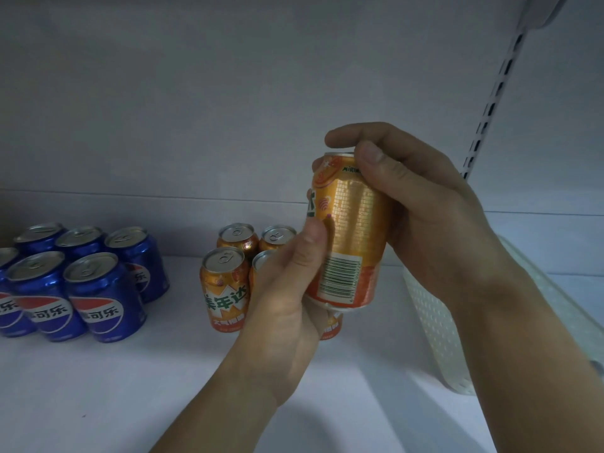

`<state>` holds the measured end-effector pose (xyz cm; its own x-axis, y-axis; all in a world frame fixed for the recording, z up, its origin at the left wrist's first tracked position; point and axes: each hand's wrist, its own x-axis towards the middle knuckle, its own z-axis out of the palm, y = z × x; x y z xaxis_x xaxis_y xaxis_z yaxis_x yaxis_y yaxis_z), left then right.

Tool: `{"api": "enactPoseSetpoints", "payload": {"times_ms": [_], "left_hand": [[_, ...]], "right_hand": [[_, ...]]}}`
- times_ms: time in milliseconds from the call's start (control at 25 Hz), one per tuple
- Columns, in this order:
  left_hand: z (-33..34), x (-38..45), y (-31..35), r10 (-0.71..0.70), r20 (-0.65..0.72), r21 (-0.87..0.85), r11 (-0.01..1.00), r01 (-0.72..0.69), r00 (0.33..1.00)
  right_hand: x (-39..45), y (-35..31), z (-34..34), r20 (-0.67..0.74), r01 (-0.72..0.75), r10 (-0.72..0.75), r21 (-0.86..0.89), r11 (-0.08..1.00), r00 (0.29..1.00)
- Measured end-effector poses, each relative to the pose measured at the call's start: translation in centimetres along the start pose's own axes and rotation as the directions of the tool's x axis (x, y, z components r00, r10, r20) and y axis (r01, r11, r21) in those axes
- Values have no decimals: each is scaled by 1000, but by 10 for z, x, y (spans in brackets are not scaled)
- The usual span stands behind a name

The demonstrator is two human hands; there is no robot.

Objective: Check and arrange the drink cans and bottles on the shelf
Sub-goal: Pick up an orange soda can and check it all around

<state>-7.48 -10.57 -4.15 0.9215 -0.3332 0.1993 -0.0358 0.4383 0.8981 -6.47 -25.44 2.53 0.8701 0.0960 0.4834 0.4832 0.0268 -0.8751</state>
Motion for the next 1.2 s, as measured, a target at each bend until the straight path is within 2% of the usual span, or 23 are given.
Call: {"api": "enactPoseSetpoints", "payload": {"times_ms": [40,240,400,560,640,760,920,1040,1120,1200], "left_hand": [[-1,3,-2,26,25,6,1000,-26,999],[-6,4,-9,9,-25,-20,1000,-9,1000],[-2,6,-4,-29,11,-262,965,31,1000],[0,5,-5,-6,-67,-246,969,-11,998],[1,5,-4,-31,-67,-266,964,12,997],[3,3,-1,-55,-58,-251,967,39,997],[8,2,-1,-8,-117,-218,976,-18,993],[6,0,-1,-65,-101,-234,971,40,993],[5,-1,1,-87,-62,-207,976,73,994],[4,-1,1,-69,-96,-176,983,51,993]], "right_hand": [[1,0,1,-2,2,-2,-2,1000,1000],[1,3,1,8,-44,44,-11,999,999],[1,4,0,-5,-34,34,2,999,999],[1,1,1,-15,11,-12,-53,999,1000],[0,1,2,16,9,-8,-63,998,1000],[0,2,1,-19,21,-23,-82,996,1000],[-2,5,1,-48,1,-3,-40,999,999],[-4,7,2,-11,-53,53,-10,999,999],[-3,8,2,-36,-44,44,4,999,998],[-3,9,4,-62,-33,34,12,999,998]]}}
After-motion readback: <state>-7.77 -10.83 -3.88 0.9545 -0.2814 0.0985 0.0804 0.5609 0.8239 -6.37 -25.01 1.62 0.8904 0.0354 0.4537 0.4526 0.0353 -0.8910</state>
